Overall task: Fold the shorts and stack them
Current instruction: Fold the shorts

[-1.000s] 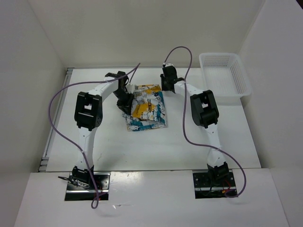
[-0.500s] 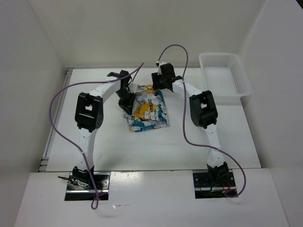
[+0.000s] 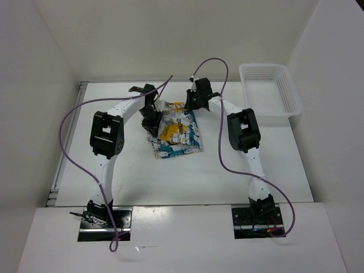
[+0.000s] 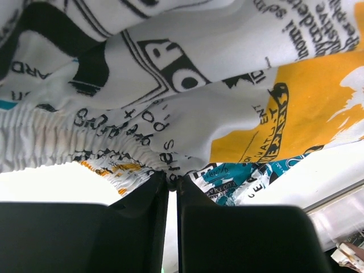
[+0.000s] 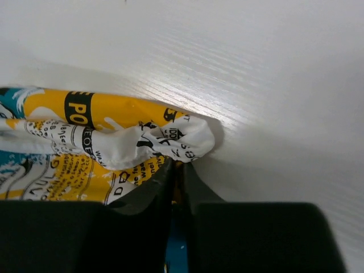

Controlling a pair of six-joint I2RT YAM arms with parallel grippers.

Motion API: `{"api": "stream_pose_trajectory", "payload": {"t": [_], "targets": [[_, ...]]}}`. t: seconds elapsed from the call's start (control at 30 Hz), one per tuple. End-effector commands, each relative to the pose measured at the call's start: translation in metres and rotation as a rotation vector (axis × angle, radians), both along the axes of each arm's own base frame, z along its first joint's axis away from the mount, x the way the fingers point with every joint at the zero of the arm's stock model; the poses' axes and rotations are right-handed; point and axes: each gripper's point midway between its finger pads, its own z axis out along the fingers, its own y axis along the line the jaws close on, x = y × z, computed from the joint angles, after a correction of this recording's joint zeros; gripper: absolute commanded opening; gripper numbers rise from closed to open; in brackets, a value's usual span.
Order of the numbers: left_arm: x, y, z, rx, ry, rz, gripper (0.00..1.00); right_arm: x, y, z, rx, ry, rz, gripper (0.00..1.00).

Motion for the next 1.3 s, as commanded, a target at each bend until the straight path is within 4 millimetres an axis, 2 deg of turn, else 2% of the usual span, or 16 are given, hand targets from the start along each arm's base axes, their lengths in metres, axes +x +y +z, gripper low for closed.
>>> {"api": "stream_pose_trajectory", "payload": {"t": [0.0, 0.07, 0.1, 0.13, 0.2, 0.23, 0.27, 0.5, 0.7, 0.73, 0.77, 0.9, 1.1, 1.13, 1.17, 1.27], "targets": [[0.01, 0.003, 0.022, -0.009, -0.061, 0.007, 0.1, -0.003, 0.004, -0.008, 0.049, 0.058, -0.056, 0.13], [0.011, 0.007, 0.022, -0.008, -0.061, 0.016, 0.09, 0.007, -0.006, -0.006, 0.024, 0.039, -0.136, 0.0], [0.012, 0.009, 0.021, 0.002, -0.064, 0.018, 0.09, 0.01, -0.011, -0.007, 0.013, 0.036, -0.173, 0.0], [0.012, 0.009, 0.021, 0.002, -0.064, 0.018, 0.07, 0.02, -0.013, 0.005, 0.024, 0.01, -0.221, 0.0], [0.017, 0.013, 0.03, 0.007, -0.086, 0.028, 0.06, 0.041, -0.03, 0.02, 0.011, -0.039, -0.336, 0.0], [0.015, 0.014, 0.03, 0.01, -0.077, 0.028, 0.06, 0.044, -0.035, 0.018, -0.004, -0.038, -0.374, 0.0], [0.02, 0.019, 0.038, 0.015, -0.104, 0.04, 0.04, 0.057, -0.05, 0.032, -0.017, -0.076, -0.446, 0.0], [0.009, 0.025, 0.046, 0.039, -0.091, 0.042, 0.03, 0.066, -0.069, 0.037, -0.08, -0.122, -0.529, 0.0], [-0.002, 0.028, 0.022, 0.053, -0.039, 0.04, 0.12, 0.061, -0.061, 0.03, -0.087, -0.113, -0.452, 0.0], [-0.003, 0.028, 0.017, 0.057, -0.026, 0.04, 0.23, 0.062, -0.06, 0.034, -0.089, -0.128, -0.432, 0.04], [0.001, 0.027, 0.015, 0.054, -0.035, 0.04, 0.3, 0.061, -0.058, 0.034, -0.093, -0.13, -0.415, 0.19], [0.01, 0.025, 0.021, 0.045, -0.069, 0.041, 0.49, 0.061, -0.046, 0.064, -0.073, -0.189, -0.307, 0.51], [0.024, 0.025, 0.041, 0.044, -0.143, 0.046, 0.64, 0.051, -0.039, 0.142, -0.059, -0.316, -0.189, 0.71], [0.024, 0.024, 0.048, 0.04, -0.159, 0.047, 0.66, 0.047, -0.041, 0.15, -0.069, -0.324, -0.18, 0.76], [0.027, 0.025, 0.058, 0.015, -0.186, 0.054, 0.66, 0.041, -0.043, 0.178, -0.08, -0.372, -0.153, 0.77], [0.035, 0.032, 0.084, -0.075, -0.258, 0.088, 0.69, 0.024, -0.06, 0.217, -0.148, -0.431, -0.112, 0.9]]}}
